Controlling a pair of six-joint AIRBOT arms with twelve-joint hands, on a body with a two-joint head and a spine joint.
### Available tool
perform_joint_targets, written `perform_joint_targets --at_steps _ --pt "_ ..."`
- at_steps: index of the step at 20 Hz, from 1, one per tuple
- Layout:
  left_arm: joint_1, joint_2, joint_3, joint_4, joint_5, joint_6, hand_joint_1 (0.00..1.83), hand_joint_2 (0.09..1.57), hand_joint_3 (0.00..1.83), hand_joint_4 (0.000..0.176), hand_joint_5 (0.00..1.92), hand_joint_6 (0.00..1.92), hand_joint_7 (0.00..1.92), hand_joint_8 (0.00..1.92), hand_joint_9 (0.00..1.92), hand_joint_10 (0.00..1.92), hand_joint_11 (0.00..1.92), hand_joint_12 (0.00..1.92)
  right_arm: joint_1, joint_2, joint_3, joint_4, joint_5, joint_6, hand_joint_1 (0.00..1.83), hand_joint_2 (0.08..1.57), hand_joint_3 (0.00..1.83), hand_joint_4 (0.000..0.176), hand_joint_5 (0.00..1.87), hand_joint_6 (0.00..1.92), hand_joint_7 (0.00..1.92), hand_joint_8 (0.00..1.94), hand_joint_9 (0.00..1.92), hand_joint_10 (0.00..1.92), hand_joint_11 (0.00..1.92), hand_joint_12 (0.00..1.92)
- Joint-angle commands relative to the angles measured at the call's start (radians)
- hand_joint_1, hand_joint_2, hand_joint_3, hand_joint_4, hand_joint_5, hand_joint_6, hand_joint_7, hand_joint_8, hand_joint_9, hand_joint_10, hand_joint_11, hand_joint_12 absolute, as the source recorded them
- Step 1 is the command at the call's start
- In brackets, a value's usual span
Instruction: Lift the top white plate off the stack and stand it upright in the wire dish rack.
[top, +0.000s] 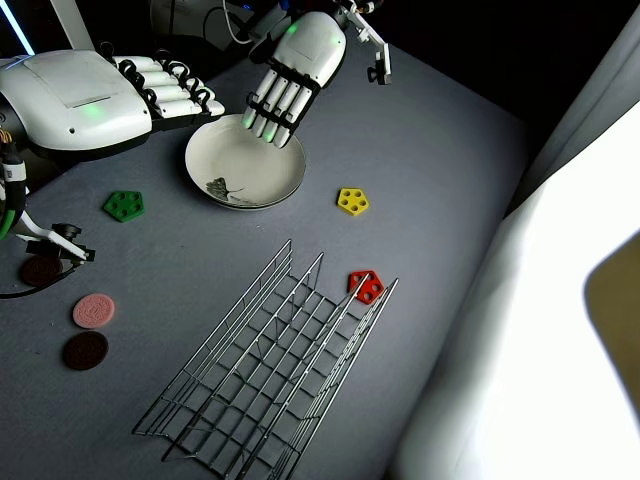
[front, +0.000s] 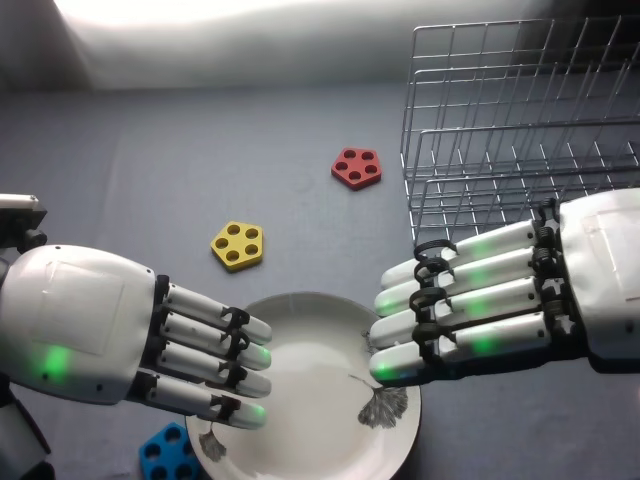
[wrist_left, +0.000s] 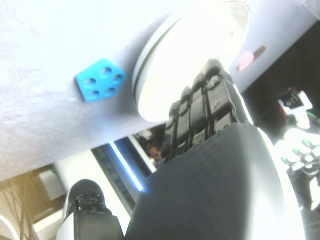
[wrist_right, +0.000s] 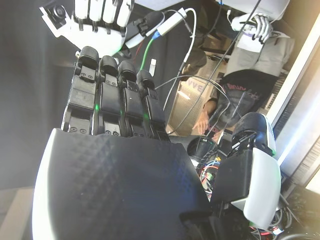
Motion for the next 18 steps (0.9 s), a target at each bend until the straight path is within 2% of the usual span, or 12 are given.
perform_joint_targets --at_steps 1,5,11,18 --pt "-0.013 -0.008 -0.004 -0.055 -0.053 0.0 0.02 0.9 0.0 0.0 0.06 0.0 0.09 0.0 0.08 0.0 0.11 0.01 0.006 0.01 -0.006 0.068 0.08 -0.003 0.17 0.89 0.0 0.0 0.13 0.0 0.16 0.0 0.18 0.01 0.21 0.02" --pt "0.008 -0.017 0.002 -0.042 -0.038 0.01 0.06 0.89 0.0 0.0 0.06 0.0 0.09 0.0 0.08 0.0 0.11 0.01 0.003 0.01 -0.006 0.068 0.081 -0.02 0.17 0.89 0.0 0.0 0.18 0.01 0.19 0.01 0.21 0.01 0.22 0.02" --pt "0.028 -0.023 0.006 -0.041 -0.017 0.019 0.02 0.89 0.0 0.0 0.05 0.0 0.09 0.0 0.07 0.0 0.1 0.01 0.001 0.01 -0.005 0.069 0.083 -0.029 0.16 0.9 0.0 0.0 0.11 0.0 0.14 0.0 0.15 0.0 0.19 0.0" --pt "0.043 -0.036 0.023 -0.032 0.024 0.027 0.06 0.9 0.0 0.0 0.07 0.01 0.09 0.01 0.07 0.01 0.1 0.01 -0.011 0.013 -0.002 0.102 0.093 -0.054 0.13 0.9 0.0 0.0 0.12 0.0 0.15 0.0 0.17 0.01 0.21 0.01"
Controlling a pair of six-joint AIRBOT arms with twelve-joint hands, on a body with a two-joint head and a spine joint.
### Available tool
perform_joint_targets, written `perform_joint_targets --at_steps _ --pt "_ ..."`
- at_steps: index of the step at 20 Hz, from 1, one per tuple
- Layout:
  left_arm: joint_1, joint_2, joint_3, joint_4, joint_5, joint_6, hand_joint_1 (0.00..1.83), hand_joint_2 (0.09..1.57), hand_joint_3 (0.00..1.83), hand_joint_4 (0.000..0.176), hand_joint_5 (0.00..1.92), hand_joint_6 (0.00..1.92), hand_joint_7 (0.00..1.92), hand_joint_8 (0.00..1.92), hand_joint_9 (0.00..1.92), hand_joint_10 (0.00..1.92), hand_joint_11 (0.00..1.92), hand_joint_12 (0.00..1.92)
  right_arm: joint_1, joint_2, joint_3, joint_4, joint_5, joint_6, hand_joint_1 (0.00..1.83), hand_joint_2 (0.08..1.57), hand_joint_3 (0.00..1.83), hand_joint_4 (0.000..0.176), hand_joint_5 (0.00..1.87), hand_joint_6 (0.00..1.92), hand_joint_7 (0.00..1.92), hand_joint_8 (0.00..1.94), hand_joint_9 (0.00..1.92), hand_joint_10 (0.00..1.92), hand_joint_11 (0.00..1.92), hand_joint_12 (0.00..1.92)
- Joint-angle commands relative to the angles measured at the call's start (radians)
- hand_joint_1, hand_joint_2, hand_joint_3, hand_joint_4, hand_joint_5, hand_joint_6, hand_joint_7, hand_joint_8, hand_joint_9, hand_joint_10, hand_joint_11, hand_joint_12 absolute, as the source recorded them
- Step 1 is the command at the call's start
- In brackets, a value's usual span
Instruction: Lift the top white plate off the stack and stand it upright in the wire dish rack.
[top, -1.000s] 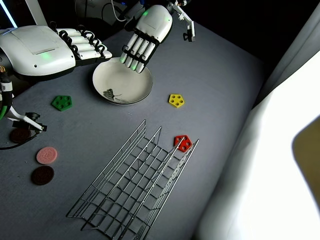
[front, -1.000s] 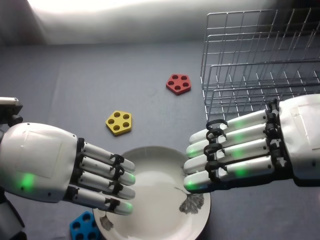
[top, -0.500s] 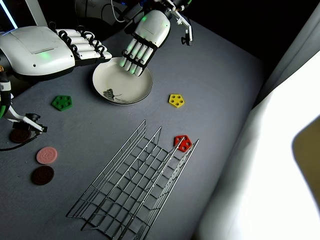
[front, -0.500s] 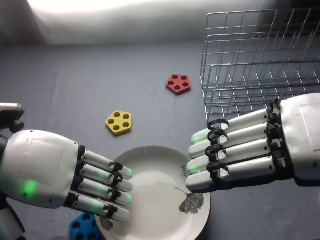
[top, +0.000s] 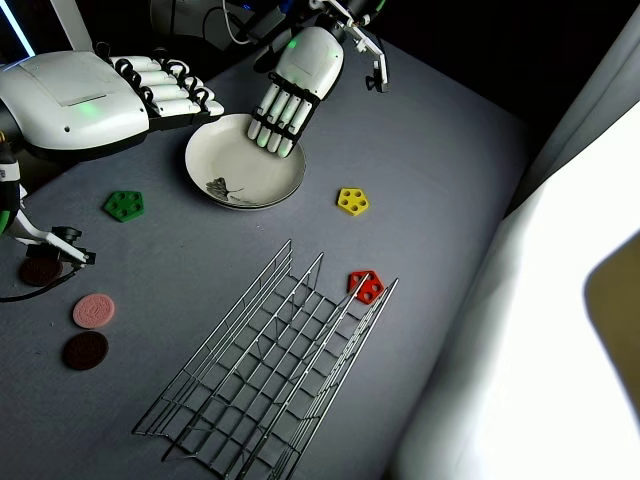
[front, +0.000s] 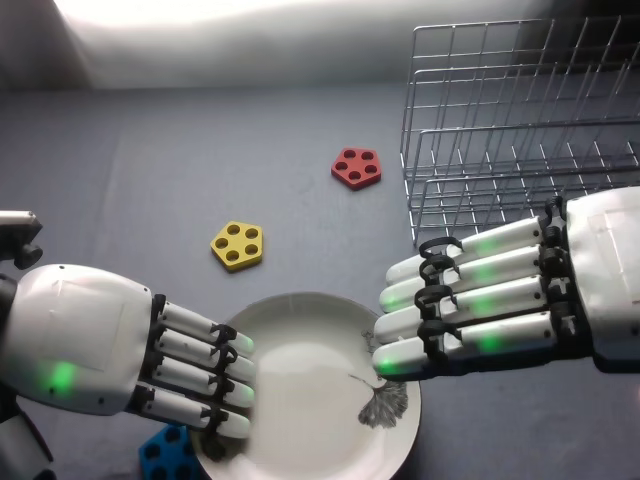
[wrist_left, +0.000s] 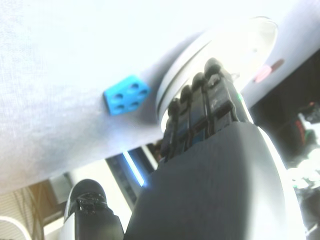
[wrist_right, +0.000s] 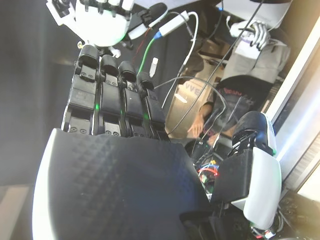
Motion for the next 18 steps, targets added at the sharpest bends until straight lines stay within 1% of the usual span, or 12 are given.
perform_joint_targets --at_steps 1,4,6,8,10,11,12,14,16,18 --pt "-0.011 -0.004 -0.001 -0.045 -0.044 0.002 0.05 0.9 0.0 0.0 0.07 0.01 0.1 0.01 0.07 0.01 0.1 0.0 0.003 0.01 0.0 0.081 0.086 0.002 0.12 0.9 0.0 0.0 0.12 0.0 0.15 0.0 0.17 0.0 0.2 0.01" --pt "0.003 -0.013 0.013 -0.039 -0.029 0.006 0.08 0.89 0.0 0.0 0.08 0.01 0.11 0.01 0.11 0.01 0.14 0.02 -0.002 0.008 0.006 0.086 0.118 0.002 0.13 0.91 0.0 0.0 0.12 0.0 0.16 0.0 0.17 0.0 0.21 0.01" --pt "0.005 -0.016 0.021 -0.039 -0.026 0.006 0.05 0.9 0.0 0.0 0.06 0.0 0.09 0.0 0.08 0.0 0.13 0.01 -0.004 0.007 0.009 0.087 0.13 0.002 0.13 0.9 0.0 0.0 0.15 0.01 0.18 0.01 0.2 0.01 0.23 0.02" --pt "0.005 -0.018 0.022 -0.038 -0.025 0.006 0.06 0.89 0.0 0.0 0.09 0.01 0.11 0.01 0.1 0.01 0.14 0.02 -0.004 0.003 0.018 0.098 0.138 0.002 0.15 0.9 0.0 0.0 0.15 0.01 0.19 0.01 0.2 0.01 0.23 0.01" --pt "0.006 -0.019 0.022 -0.036 -0.023 0.006 0.08 0.89 0.0 0.0 0.09 0.01 0.12 0.01 0.1 0.01 0.14 0.02 -0.005 -0.002 0.03 0.101 0.144 0.002 0.19 0.87 0.0 0.0 0.2 0.01 0.24 0.01 0.25 0.01 0.28 0.02" --pt "0.009 -0.02 0.022 -0.037 -0.022 0.007 0.06 0.89 0.0 0.0 0.08 0.0 0.11 0.0 0.09 0.0 0.13 0.01 -0.006 -0.004 0.036 0.101 0.144 0.0 0.16 0.87 0.0 0.0 0.17 0.0 0.21 0.0 0.23 0.0 0.26 0.01" --pt "0.012 -0.021 0.021 -0.037 -0.022 0.007 0.06 0.89 0.0 0.0 0.08 0.0 0.11 0.0 0.09 0.0 0.13 0.01 -0.007 -0.006 0.04 0.1 0.144 -0.009 0.15 0.88 0.0 0.0 0.18 0.0 0.21 0.0 0.23 0.0 0.26 0.01" --pt "0.024 -0.024 0.021 -0.038 -0.018 0.011 0.06 0.9 0.0 0.0 0.07 0.0 0.1 0.0 0.08 0.0 0.12 0.01 -0.008 -0.006 0.045 0.087 0.144 -0.078 0.15 0.89 0.01 0.0 0.16 0.0 0.2 0.0 0.22 0.0 0.25 0.01" --pt "0.034 -0.029 0.021 -0.047 -0.019 0.011 0.07 0.89 0.0 0.0 0.08 0.0 0.12 0.01 0.1 0.01 0.13 0.01 -0.01 -0.007 0.046 0.068 0.144 -0.113 0.18 0.88 0.0 0.0 0.15 0.0 0.2 0.01 0.21 0.0 0.23 0.0" --pt "0.044 -0.037 0.02 -0.058 -0.015 0.014 0.04 0.89 0.0 0.0 0.07 0.0 0.1 0.0 0.09 0.0 0.12 0.01 -0.015 -0.012 0.049 0.051 0.144 -0.122 0.09 0.89 0.01 0.0 0.11 0.0 0.16 0.0 0.18 0.0 0.2 0.0"
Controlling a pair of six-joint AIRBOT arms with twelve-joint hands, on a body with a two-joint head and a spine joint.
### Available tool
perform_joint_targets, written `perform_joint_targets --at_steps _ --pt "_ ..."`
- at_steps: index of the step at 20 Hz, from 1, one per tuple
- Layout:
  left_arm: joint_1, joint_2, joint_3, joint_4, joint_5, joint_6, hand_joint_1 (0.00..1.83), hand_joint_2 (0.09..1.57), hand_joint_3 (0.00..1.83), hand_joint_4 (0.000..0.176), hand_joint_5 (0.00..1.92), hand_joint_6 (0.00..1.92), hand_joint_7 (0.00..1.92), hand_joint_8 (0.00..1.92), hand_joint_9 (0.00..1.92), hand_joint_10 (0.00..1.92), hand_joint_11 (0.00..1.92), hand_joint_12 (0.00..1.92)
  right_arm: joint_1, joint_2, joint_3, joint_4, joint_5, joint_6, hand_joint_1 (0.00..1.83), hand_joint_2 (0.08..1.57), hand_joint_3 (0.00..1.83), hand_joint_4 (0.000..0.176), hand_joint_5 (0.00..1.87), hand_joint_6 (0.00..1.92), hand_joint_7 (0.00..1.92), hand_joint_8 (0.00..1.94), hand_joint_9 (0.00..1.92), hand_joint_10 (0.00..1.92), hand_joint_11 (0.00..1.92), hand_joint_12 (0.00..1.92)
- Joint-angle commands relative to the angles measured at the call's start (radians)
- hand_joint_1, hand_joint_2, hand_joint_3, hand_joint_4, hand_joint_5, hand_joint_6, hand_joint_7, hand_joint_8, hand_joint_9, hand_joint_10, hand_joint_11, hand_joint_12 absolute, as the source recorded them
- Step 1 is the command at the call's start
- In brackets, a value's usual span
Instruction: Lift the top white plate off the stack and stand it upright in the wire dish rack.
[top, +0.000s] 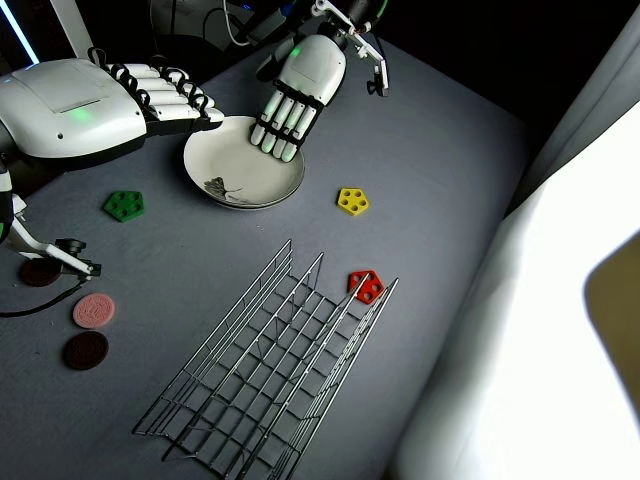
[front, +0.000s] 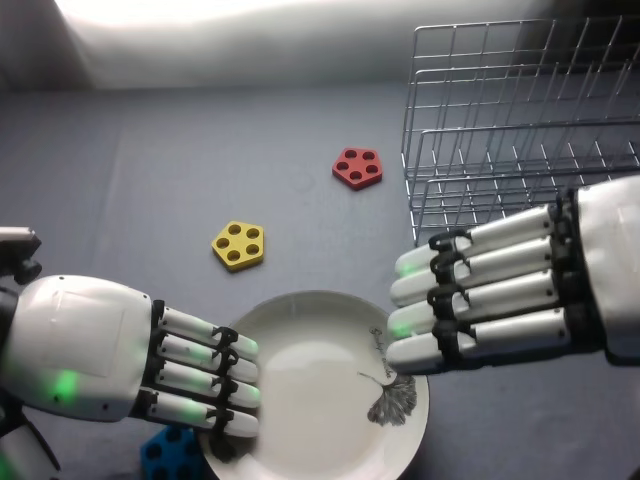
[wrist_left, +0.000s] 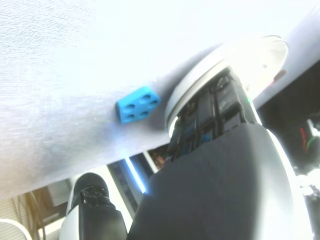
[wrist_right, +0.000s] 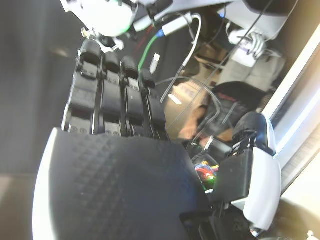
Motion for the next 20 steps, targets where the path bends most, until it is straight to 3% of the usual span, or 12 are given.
perform_joint_targets --at_steps 1,9,20 --pt "-0.002 -0.017 -0.004 -0.018 -0.007 0.003 0.04 0.89 0.0 0.0 0.07 0.0 0.09 0.0 0.08 0.0 0.12 0.01 0.004 0.006 0.001 0.068 0.083 -0.002 0.1 0.89 0.0 0.0 0.12 0.01 0.17 0.0 0.18 0.0 0.2 0.0" --pt "0.054 -0.088 -0.02 -0.087 0.039 0.034 0.02 0.89 0.0 0.0 0.06 0.0 0.09 0.0 0.07 0.0 0.12 0.01 0.002 0.0 0.012 0.079 0.064 -0.046 0.09 0.91 0.01 0.0 0.04 0.0 0.1 0.0 0.13 0.0 0.15 0.0" --pt "0.047 -0.154 -0.057 -0.094 0.101 0.035 0.03 0.88 0.0 0.0 0.11 0.0 0.14 0.01 0.13 0.01 0.17 0.02 -0.019 -0.023 0.017 0.052 0.01 -0.094 0.09 0.92 0.0 0.0 0.02 0.0 0.12 0.01 0.14 0.01 0.16 0.01"
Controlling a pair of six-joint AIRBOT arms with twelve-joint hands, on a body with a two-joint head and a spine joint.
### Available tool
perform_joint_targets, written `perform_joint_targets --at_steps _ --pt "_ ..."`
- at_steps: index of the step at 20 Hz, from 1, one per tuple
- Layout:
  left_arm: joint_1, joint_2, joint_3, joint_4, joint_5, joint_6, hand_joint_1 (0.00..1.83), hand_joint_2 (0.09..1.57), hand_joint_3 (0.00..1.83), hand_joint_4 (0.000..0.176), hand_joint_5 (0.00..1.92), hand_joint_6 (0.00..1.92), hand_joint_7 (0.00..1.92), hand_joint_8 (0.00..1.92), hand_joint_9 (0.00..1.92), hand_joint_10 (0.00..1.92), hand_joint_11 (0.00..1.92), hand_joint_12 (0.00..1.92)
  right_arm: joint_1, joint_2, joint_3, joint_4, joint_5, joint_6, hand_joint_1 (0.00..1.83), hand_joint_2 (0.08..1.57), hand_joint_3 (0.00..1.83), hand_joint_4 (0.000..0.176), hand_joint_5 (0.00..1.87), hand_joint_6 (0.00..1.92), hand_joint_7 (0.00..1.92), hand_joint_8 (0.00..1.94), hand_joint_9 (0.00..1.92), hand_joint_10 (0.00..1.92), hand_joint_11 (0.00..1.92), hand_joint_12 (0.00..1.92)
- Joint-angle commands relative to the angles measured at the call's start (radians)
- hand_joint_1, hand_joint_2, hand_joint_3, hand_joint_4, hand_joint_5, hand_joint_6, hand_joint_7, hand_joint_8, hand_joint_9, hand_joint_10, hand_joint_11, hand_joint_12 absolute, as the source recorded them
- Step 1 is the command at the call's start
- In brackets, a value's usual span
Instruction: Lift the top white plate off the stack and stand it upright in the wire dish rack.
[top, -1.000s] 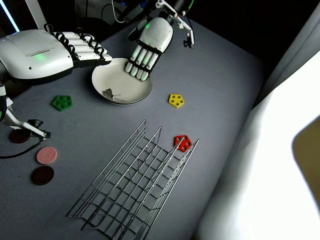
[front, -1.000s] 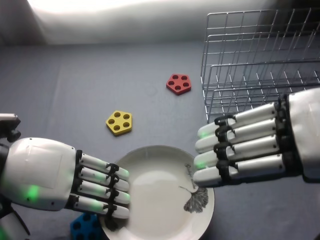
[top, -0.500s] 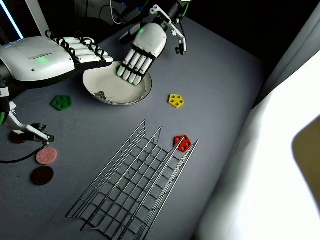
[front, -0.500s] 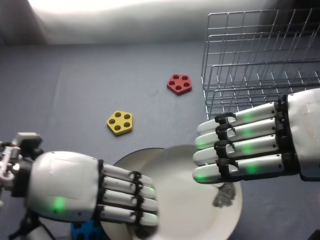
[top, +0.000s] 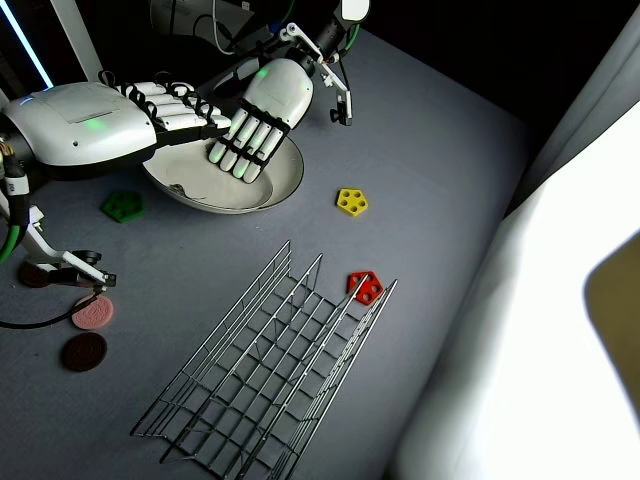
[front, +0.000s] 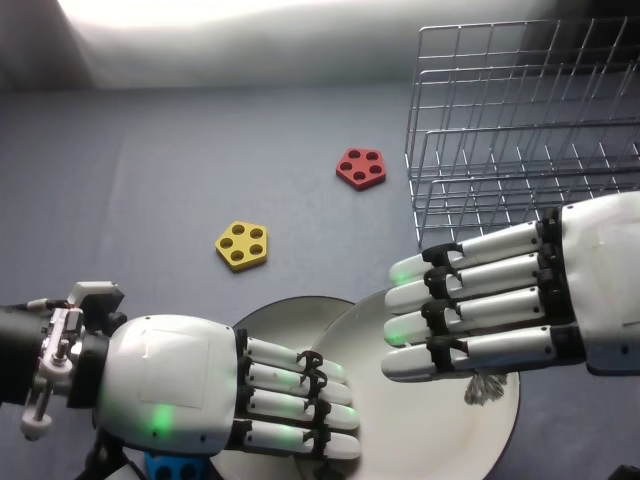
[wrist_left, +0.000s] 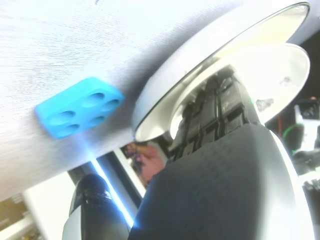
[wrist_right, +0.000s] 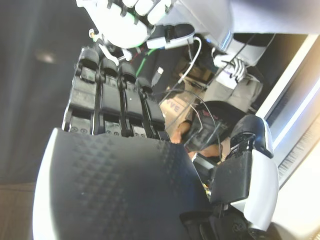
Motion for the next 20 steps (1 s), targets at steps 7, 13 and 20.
perform_joint_targets --at_steps 7,13,20 --pt "-0.001 -0.034 -0.008 0.069 0.042 -0.003 0.03 0.89 0.0 0.0 0.08 0.0 0.1 0.0 0.1 0.01 0.15 0.01 0.002 -0.005 0.007 0.066 0.03 0.001 0.73 0.95 0.0 0.0 0.0 0.0 0.07 0.01 0.11 0.01 0.17 0.01" --pt "-0.003 -0.036 -0.007 0.067 0.046 -0.003 0.06 0.9 0.0 0.0 0.1 0.01 0.12 0.01 0.09 0.01 0.12 0.01 -0.006 -0.033 0.01 0.068 -0.017 0.001 1.06 0.97 0.01 0.0 0.08 0.0 0.06 0.0 0.13 0.01 0.21 0.02" --pt "-0.006 -0.038 -0.004 0.067 0.048 -0.002 0.06 0.9 0.0 0.0 0.1 0.0 0.11 0.0 0.08 0.0 0.11 0.0 -0.031 -0.071 0.019 0.084 -0.065 0.001 1.13 1.04 0.02 0.0 0.05 0.0 0.02 0.0 0.08 0.0 0.17 0.01"
